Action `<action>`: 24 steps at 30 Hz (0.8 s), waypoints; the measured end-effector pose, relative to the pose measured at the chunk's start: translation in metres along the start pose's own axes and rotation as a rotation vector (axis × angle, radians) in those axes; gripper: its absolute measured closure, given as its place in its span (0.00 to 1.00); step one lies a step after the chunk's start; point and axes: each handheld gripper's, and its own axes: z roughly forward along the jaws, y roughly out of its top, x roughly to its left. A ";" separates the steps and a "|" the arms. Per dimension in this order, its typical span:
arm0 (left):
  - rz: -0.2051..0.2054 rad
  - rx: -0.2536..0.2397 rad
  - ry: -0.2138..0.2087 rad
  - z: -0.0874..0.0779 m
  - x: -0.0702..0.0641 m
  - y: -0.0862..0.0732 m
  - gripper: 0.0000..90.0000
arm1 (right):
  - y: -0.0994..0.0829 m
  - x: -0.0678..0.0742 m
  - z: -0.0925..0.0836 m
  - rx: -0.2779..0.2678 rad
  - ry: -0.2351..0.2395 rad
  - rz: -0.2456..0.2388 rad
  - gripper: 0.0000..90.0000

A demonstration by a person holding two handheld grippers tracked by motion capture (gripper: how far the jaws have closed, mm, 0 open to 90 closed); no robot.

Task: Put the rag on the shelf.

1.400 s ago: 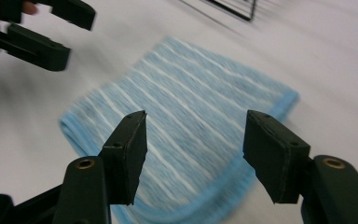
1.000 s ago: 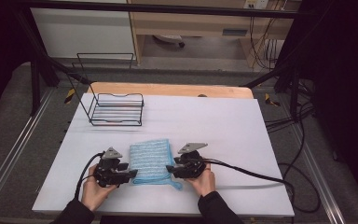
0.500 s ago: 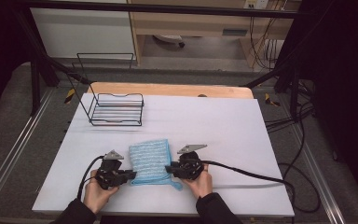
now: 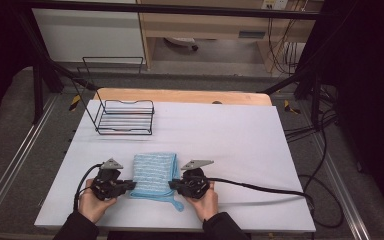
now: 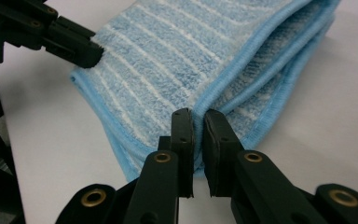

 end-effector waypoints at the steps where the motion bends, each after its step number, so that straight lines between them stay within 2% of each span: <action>1: 0.002 0.009 0.003 -0.001 0.002 -0.002 0.94 | 0.000 0.004 0.002 -0.006 -0.001 0.000 0.92; 6: 0.012 0.003 0.006 -0.002 0.004 -0.006 0.94 | -0.001 0.007 0.005 -0.014 -0.016 -0.008 0.89; 9: 0.019 -0.010 0.003 -0.002 0.005 -0.007 0.90 | -0.001 0.006 0.004 -0.017 -0.023 -0.033 0.82; 10: 0.020 -0.017 0.001 -0.003 0.005 -0.007 0.85 | 0.001 0.006 0.002 -0.019 -0.029 -0.057 0.73; 12: 0.029 -0.039 -0.002 -0.006 0.006 -0.007 0.82 | 0.001 0.005 0.001 -0.021 -0.032 -0.065 0.70; 13: 0.032 -0.054 0.001 -0.009 0.006 -0.006 0.76 | 0.004 0.003 -0.003 -0.028 -0.031 -0.089 0.61; 15: 0.033 -0.081 0.010 -0.012 0.008 -0.005 0.67 | 0.007 -0.001 -0.007 -0.041 -0.033 -0.096 0.53; 16: 0.031 -0.098 0.013 -0.014 0.009 -0.004 0.67 | 0.007 -0.001 -0.007 -0.041 -0.033 -0.096 0.53; 17: 0.029 -0.108 0.018 -0.016 0.011 -0.003 0.58 | 0.010 -0.006 -0.012 -0.050 -0.026 -0.101 0.45; 18: 0.026 -0.117 0.022 -0.017 0.012 -0.002 0.58 | 0.010 -0.006 -0.012 -0.050 -0.026 -0.101 0.45; 20: 0.026 -0.133 0.037 -0.018 0.017 0.001 0.50 | 0.013 -0.011 -0.017 -0.057 -0.018 -0.099 0.39; 21: 0.025 -0.143 0.043 -0.019 0.019 0.003 0.43 | 0.014 -0.016 -0.020 -0.069 -0.005 -0.095 0.31; 22: 0.025 -0.151 0.052 -0.019 0.021 0.005 0.43 | 0.014 -0.016 -0.020 -0.069 -0.005 -0.095 0.31; 24: 0.022 -0.162 0.059 -0.019 0.025 0.010 0.37 | 0.016 -0.019 -0.023 -0.070 -0.002 -0.079 0.24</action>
